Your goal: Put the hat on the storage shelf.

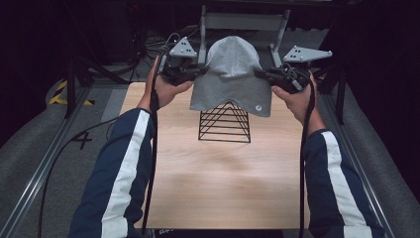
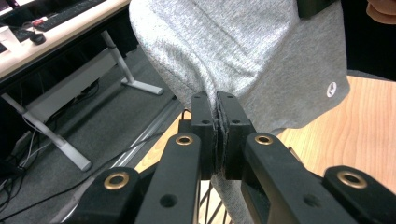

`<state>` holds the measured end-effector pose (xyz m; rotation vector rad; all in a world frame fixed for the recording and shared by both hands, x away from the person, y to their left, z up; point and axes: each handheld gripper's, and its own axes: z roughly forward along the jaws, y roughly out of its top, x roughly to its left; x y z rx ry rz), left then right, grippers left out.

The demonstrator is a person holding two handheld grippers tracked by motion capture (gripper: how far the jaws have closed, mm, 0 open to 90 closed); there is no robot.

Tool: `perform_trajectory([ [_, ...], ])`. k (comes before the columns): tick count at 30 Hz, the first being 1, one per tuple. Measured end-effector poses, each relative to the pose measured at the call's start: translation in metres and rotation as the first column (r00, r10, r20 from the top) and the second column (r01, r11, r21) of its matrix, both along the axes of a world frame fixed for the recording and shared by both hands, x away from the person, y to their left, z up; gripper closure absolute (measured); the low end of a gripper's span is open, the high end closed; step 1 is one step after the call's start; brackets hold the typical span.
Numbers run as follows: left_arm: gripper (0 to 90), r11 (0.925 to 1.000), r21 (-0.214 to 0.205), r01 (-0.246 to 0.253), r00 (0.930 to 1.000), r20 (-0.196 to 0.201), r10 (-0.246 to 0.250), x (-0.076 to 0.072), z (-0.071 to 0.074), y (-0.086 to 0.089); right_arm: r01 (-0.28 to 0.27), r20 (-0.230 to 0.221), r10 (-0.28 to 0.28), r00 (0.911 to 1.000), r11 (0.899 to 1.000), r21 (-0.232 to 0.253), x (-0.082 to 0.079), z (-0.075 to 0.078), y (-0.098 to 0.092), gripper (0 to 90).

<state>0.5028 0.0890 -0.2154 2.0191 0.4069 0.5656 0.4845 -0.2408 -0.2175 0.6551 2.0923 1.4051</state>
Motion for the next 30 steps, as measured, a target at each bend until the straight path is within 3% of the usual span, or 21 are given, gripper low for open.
perform_trajectory([
  [3,86.8,0.9999,0.0,0.012,0.9999,-0.004,-0.012,-0.003,-0.002,0.002,-0.009,0.002,0.009,1.0,1.0,-0.013,-0.005,-0.004,0.003,84.4],
  [7,86.8,0.9997,0.009,0.021,0.9995,-0.026,-0.02,-0.005,-0.016,0.001,-0.014,-0.005,0.013,0.9999,1.0,-0.022,-0.005,-0.011,0.005,84.3],
  [17,86.7,0.9991,0.024,0.035,0.9967,-0.074,-0.033,0.002,-0.046,-0.004,-0.005,-0.036,0.003,0.9994,0.999,-0.046,0.0,-0.03,0.001,84.3],
  [28,86.7,0.996,0.069,0.056,0.9905,-0.13,-0.047,0.005,-0.089,-0.014,-0.009,-0.116,-0.002,0.9932,0.996,-0.089,0.0,-0.079,-0.006,84.3],
  [30,86.7,0.9954,0.073,0.061,0.9889,-0.14,-0.05,0.004,-0.098,-0.014,-0.021,-0.129,0.011,0.9916,0.997,-0.077,-0.002,-0.088,-0.006,84.3],
])
